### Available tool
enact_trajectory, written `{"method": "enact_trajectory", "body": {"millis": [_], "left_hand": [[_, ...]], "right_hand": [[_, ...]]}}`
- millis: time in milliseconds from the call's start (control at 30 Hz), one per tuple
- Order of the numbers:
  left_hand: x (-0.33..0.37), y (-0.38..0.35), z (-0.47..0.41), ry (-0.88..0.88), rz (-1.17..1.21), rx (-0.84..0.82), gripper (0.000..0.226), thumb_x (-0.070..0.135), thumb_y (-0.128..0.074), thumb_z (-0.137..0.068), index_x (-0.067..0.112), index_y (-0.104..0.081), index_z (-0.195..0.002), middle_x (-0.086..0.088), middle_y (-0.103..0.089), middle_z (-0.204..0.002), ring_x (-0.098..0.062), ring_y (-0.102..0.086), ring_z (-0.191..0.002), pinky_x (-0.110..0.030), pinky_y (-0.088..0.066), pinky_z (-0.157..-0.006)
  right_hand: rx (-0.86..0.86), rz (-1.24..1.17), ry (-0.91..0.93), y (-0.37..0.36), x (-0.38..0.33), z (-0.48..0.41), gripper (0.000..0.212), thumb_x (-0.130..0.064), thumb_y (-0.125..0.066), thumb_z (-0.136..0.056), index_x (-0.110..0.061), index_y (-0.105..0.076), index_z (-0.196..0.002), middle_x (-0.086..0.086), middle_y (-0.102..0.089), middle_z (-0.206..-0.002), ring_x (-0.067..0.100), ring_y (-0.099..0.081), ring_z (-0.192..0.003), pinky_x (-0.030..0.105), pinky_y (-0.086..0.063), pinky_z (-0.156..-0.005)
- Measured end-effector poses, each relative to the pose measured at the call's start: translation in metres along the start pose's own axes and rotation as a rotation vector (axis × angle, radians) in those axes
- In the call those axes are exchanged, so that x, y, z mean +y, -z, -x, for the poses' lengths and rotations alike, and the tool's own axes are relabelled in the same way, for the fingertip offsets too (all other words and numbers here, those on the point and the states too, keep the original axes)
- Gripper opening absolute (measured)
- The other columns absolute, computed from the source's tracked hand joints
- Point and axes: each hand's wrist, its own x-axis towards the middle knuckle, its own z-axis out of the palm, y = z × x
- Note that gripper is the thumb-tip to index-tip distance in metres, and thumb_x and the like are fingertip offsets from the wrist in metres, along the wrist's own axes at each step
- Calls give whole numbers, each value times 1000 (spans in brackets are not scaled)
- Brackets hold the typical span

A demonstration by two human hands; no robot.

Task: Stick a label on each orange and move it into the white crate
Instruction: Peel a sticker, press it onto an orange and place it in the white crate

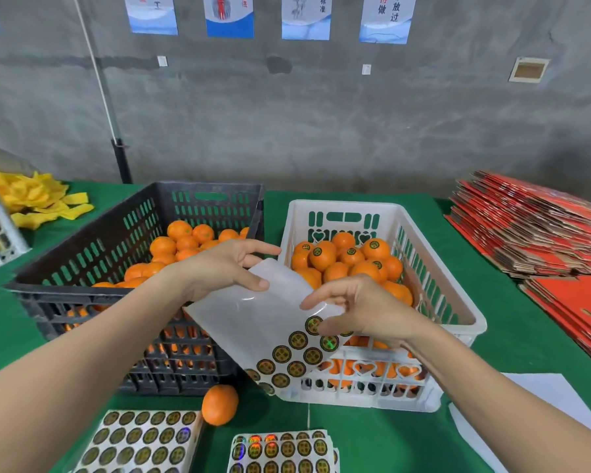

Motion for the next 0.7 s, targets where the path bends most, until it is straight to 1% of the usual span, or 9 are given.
{"method": "enact_trajectory", "body": {"millis": [67,167,233,333,400,467,500,567,700], "left_hand": [[1,2,3,47,-22,14,69,-2,-73,-74,16,-48,-136,-6,-75,-101,-22,-71,-94,-29,-57,-77],[1,11,10,48,112,45,80,33,-89,-56,19,-56,-128,-9,-72,-109,-21,-70,-98,-34,-55,-82],[-4,18,18,-43,460,60,69,59,-70,-68,15,-62,-121,-16,-63,-126,-24,-67,-106,-41,-52,-87],[-4,11,25,-220,878,-140,90,79,-31,-81,8,-61,-129,-15,-56,-136,-29,-51,-128,-44,-39,-107],[8,-5,30,-305,908,-229,105,80,2,-77,12,-50,-139,-10,-44,-148,-21,-31,-142,-35,-13,-118],[12,-25,36,-352,838,-82,102,78,5,-80,16,-54,-135,-6,-42,-150,-20,-27,-144,-39,-6,-120],[7,-35,29,-366,818,-16,86,75,-11,-87,19,-63,-127,-7,-50,-144,-22,-37,-139,-45,-17,-120],[-6,-33,23,-251,870,-32,43,59,-50,-85,29,-77,-101,-4,-70,-117,-23,-63,-114,-43,-53,-92],[-13,-40,20,-236,812,142,27,30,-53,-83,29,-80,-78,-5,-76,-95,-27,-73,-87,-40,-58,-66]], "right_hand": [[19,-51,21,-5,0,-1,37,11,-71,-73,-21,-70,-92,-15,-72,-96,-1,-62,-104,15,-47,-91],[95,-312,33,-9,-2,0,36,17,-64,-74,-16,-73,-87,-6,-74,-89,2,-67,-90,13,-50,-72],[129,-588,32,-8,-4,-2,31,12,-64,-69,-15,-76,-81,4,-74,-85,13,-70,-79,21,-54,-64],[207,-872,44,-7,-6,-6,28,6,-62,-64,-12,-76,-81,13,-73,-88,23,-71,-77,31,-59,-63],[301,-842,62,-10,-7,-9,29,8,-63,-68,-10,-71,-89,10,-74,-89,22,-71,-80,30,-58,-64],[388,-759,76,-15,-5,-13,30,13,-60,-75,-9,-67,-94,7,-74,-91,20,-70,-83,27,-56,-65],[421,-718,79,-16,-4,-14,30,14,-59,-78,-10,-67,-94,7,-74,-93,20,-70,-85,27,-56,-67],[465,-619,85,-18,-2,-16,30,13,-60,-80,-11,-68,-94,6,-73,-99,21,-68,-93,27,-56,-74],[544,-206,137,-19,-2,-11,27,0,-69,-80,-26,-71,-87,-12,-71,-93,5,-63,-91,20,-51,-81]]}}
